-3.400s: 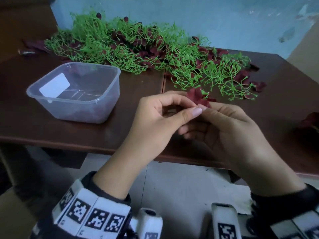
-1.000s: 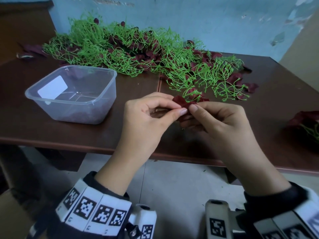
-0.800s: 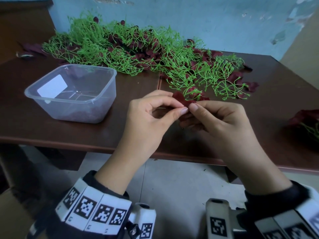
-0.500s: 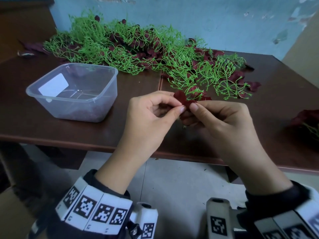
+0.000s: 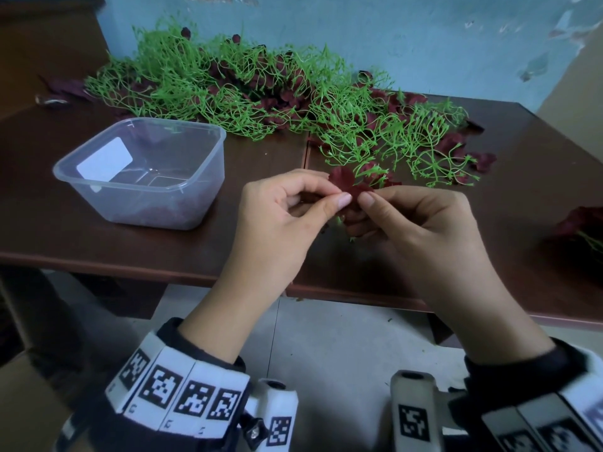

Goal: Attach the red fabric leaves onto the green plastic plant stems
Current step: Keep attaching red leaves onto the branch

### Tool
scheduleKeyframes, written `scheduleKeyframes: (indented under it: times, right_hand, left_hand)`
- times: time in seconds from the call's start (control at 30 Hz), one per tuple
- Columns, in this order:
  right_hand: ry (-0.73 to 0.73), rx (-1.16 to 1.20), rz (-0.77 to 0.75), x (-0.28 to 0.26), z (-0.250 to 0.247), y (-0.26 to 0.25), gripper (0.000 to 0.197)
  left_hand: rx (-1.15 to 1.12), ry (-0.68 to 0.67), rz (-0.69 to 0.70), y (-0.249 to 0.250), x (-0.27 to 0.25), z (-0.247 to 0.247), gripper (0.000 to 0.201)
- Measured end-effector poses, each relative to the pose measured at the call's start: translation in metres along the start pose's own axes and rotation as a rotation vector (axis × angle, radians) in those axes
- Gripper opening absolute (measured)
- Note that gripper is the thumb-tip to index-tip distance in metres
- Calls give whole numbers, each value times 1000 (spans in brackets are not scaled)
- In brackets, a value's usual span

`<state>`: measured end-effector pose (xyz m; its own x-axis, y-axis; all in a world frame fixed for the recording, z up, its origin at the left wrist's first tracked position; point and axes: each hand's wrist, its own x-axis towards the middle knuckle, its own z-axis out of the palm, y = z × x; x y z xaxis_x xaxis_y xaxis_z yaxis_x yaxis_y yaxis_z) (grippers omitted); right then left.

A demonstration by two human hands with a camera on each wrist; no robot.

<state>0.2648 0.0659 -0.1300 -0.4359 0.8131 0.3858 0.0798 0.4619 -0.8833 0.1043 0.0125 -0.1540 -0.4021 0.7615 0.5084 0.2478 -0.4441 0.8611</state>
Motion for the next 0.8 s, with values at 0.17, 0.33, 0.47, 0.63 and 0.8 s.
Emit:
scheduleKeyframes:
  times: [0.17,0.33,0.47,0.63,0.8]
  right_hand:
    - [-33,-30,-7,-1,0,0,17]
    - [-25,-61,-39,-1,-1,-2,15]
    - [-39,-60,-42,-1,0,0,16]
    - [-70,-9,-14,0,-2,2,20]
    - [-99,54,7,2,-3,5,21]
  left_hand:
    - [0,-21,6,0,2,-5,6]
    - [-29,41,-21,4,0,-2,15]
    - [-59,34,-23,6,0,-3,24]
    - [-155,-11,-101,8,0,-2,32]
    - [-201,-34,-122,10,2,-1,44]
